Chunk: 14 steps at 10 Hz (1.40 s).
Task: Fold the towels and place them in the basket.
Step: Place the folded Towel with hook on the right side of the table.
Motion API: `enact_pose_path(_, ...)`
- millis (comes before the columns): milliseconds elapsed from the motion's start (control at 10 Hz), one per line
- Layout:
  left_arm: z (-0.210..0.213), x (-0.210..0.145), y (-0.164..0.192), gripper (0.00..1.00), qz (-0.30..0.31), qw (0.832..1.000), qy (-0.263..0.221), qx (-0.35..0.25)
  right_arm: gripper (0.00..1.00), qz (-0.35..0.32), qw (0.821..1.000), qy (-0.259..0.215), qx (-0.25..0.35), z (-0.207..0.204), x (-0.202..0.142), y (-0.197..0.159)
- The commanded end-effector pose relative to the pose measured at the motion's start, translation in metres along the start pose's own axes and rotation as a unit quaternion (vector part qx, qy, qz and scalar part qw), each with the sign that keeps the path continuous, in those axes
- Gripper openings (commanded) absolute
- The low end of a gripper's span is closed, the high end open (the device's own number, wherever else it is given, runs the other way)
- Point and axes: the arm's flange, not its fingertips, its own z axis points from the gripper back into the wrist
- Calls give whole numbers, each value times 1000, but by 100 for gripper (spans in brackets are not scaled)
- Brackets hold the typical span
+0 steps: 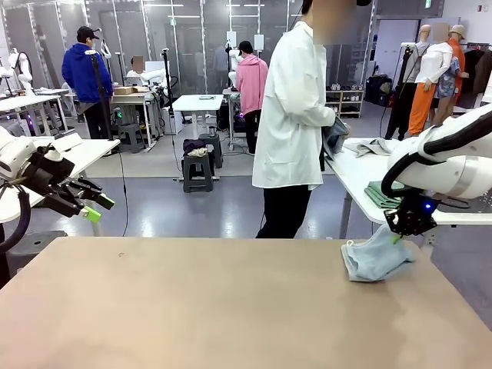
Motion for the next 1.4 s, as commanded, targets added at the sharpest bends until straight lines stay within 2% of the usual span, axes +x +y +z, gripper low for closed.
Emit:
enact_pose_path(0,1,3,-1,75,1,1000,8,2,5,22,1000,13,-12,-4,13,-1)
enact_pose_path(100,1,3,-1,75,1,1000,8,2,25,27,1000,12,-9,-5,15,-5)
enact_pose_path(200,1,3,-1,75,1,1000,8,2,25,30,999,8,-10,-6,15,-6)
enact_pose_path(300,1,3,-1,75,1,1000,8,2,45,32,999,2,-12,-5,15,-8)
enact_pose_path(400,1,3,-1,75,1,1000,8,2,27,32,999,-5,-19,-2,14,-8)
enact_pose_path(500,1,3,-1,75,1,1000,8,2,65,35,999,-13,-23,4,14,-7)
enact_pose_path(600,1,3,-1,75,1,1000,8,2,47,34,999,-17,-28,11,11,-4)
enact_pose_path(700,1,3,-1,75,1,1000,8,2,85,37,999,-17,-28,22,5,5)
enact_pose_path(800,1,3,-1,75,1,1000,8,2,67,47,998,-17,-25,42,-10,28)
enact_pose_path(900,1,3,-1,75,1,1000,8,2,100,71,997,-26,-15,77,-34,63)
enact_pose_path(1000,1,3,-1,75,1,1000,8,2,87,91,995,-38,8,123,-69,104)
enact_pose_path(1100,1,3,-1,75,1,1000,8,2,87,80,995,-50,26,161,-97,133)
enact_pose_path(1200,1,3,-1,75,1,1000,8,2,87,88,993,-77,4,198,-125,155)
enact_pose_path(1300,1,3,-1,75,1,1000,8,2,87,96,992,-87,7,233,-153,171)
